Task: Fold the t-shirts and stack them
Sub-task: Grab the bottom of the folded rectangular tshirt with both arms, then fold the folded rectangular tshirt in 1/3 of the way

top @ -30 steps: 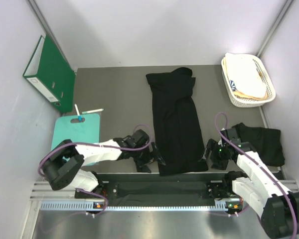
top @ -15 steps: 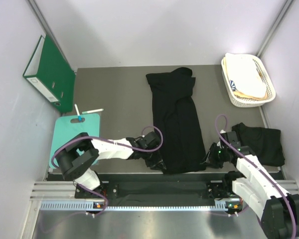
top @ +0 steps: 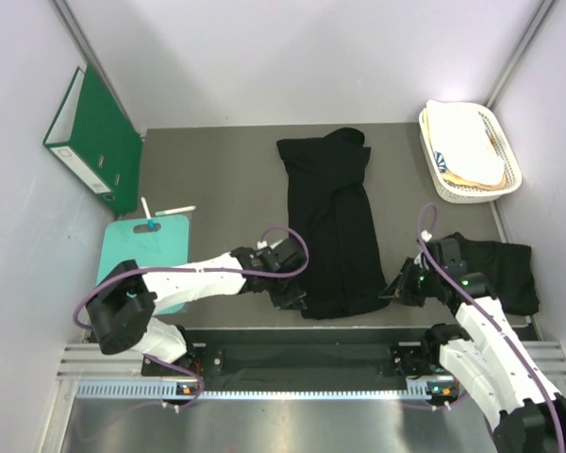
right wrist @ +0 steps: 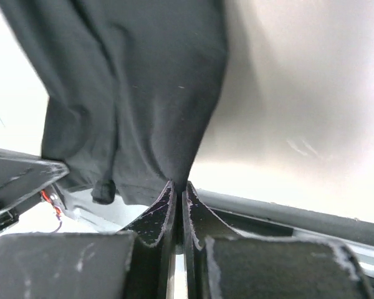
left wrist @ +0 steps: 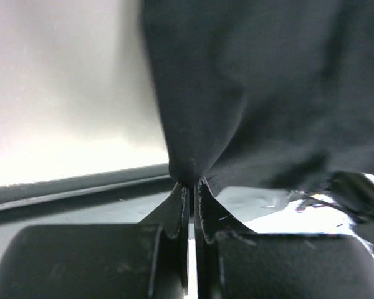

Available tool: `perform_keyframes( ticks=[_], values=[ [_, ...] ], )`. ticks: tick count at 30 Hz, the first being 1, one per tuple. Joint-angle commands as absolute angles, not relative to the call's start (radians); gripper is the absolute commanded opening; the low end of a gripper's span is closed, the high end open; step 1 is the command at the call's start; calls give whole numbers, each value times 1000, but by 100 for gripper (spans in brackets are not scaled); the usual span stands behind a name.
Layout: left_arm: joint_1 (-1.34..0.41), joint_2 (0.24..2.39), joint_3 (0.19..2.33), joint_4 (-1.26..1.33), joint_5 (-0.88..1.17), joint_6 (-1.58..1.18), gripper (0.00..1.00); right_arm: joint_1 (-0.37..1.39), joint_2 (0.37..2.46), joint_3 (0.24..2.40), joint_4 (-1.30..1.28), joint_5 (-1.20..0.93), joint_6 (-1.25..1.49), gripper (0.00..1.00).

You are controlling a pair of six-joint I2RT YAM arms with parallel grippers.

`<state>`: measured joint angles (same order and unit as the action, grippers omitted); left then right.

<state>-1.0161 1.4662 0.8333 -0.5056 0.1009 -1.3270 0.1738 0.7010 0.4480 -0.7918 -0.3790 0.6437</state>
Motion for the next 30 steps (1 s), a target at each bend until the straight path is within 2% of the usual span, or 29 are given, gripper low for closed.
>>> perform_keyframes(
  ticks=[1,10,30],
  values=[
    [-1019,1417,997,-678,-46,-1275,0,169,732,558,-801,-380,597,0],
    [-986,1538,1173,-721,-86,-1204,0,170,906,725,-674,-351,482,0],
    [-715,1815,1546,-781,-14,-963,0,169,1367,1060,-506,-324,268,0]
  ],
)
